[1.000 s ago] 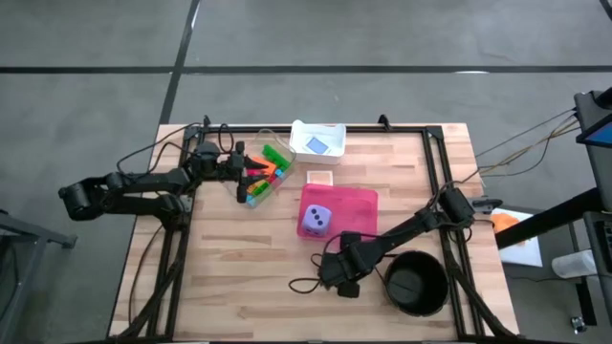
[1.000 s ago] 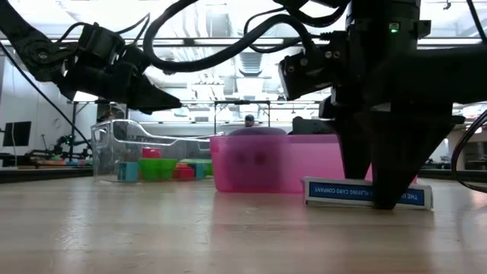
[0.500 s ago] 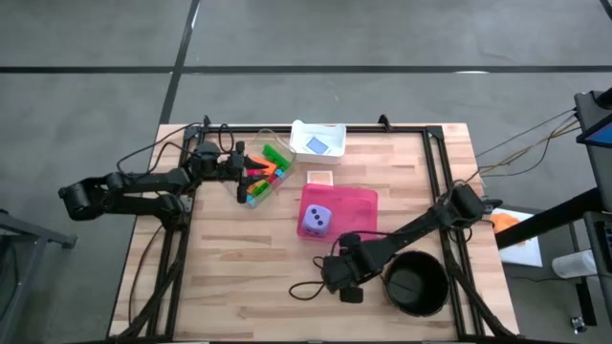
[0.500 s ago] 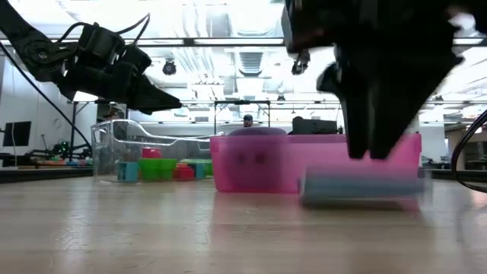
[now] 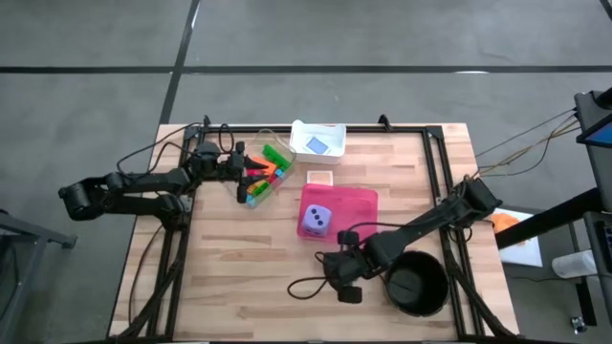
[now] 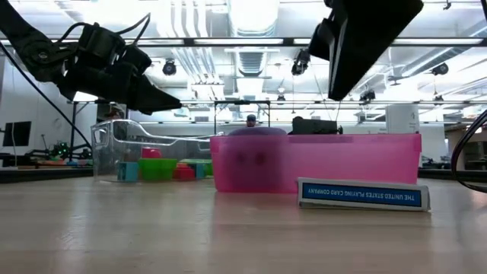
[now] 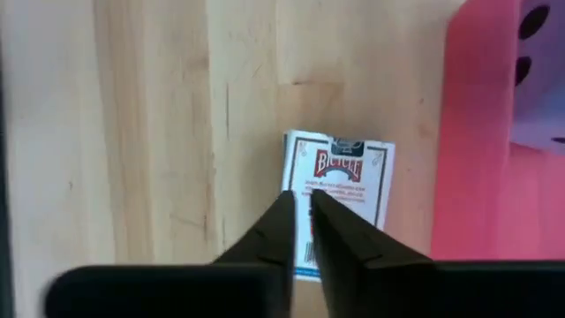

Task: Pick & Place Toys
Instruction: Put the white playing card into the white bin

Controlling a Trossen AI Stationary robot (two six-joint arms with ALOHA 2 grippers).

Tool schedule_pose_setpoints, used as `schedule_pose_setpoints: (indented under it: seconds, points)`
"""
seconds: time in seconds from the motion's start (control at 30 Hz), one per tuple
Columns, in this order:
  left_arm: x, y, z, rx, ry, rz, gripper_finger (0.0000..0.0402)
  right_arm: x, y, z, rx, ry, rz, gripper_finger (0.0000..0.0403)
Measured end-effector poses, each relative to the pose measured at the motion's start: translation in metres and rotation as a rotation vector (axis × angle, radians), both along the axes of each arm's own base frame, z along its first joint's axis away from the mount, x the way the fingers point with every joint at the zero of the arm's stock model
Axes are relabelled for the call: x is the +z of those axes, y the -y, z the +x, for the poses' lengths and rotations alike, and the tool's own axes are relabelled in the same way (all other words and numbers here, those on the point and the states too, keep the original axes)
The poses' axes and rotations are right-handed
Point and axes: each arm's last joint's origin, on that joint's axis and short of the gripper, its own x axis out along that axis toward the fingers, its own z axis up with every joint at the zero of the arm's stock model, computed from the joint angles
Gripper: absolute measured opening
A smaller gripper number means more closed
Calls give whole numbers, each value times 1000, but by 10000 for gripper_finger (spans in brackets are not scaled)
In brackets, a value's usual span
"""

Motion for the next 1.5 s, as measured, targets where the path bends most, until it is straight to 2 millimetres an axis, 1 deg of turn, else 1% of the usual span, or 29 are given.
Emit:
schedule_pose_setpoints:
  seconds: [0.1, 0.2, 0.4, 0.5, 0.53, 0.57, 0.7, 0.77, 0.83, 0.97, 1.07, 1.13, 1.3, 1.4, 1.5]
  points:
    - [0, 0, 0, 0, -1, 0, 142, -13, -2, 4, -2, -34, -14, 87]
    - [0, 0, 0, 0, -1, -1, 142, -28, -3, 7, -4, -70, -30, 158]
    - [0, 0, 0, 0, -4, -3, 142, -47, -6, 9, 6, -136, -19, 314]
    - [0, 0, 0, 0, -4, -3, 142, -53, -5, 10, 3, -161, -18, 377]
    - [-1, 0, 0, 0, -4, -3, 142, -56, -5, 11, -3, -168, -21, 388]
    - [0, 0, 0, 0, -4, -3, 142, -58, -4, 11, -8, -179, -25, 392]
    - [-1, 0, 0, 0, -4, -3, 142, -64, -2, 12, -18, -200, -37, 373]
    - [-1, 0, 0, 0, -5, -3, 142, -64, -2, 12, -21, -203, -40, 370]
    - [-1, 0, 0, 0, -5, -3, 142, -63, -2, 12, -29, -204, -39, 374]
    - [-1, 0, 0, -1, -5, 0, 142, -56, -2, 11, -50, -224, -41, 395]
    - [-1, 0, 0, -1, -5, -1, 142, -47, -3, 12, -52, -221, -44, 394]
    - [-1, 0, 0, 0, -5, -1, 142, -44, -4, 13, -54, -214, -41, 392]
    - [-1, 0, 0, -1, -8, -3, 142, -44, -4, 11, -56, -217, -59, 399]
    - [-1, 0, 0, -1, -8, -3, 142, -48, 1, 9, -72, -259, -113, 397]
    - [-1, 0, 0, -1, -9, -4, 142, -50, 4, 9, -83, -276, -124, 399]
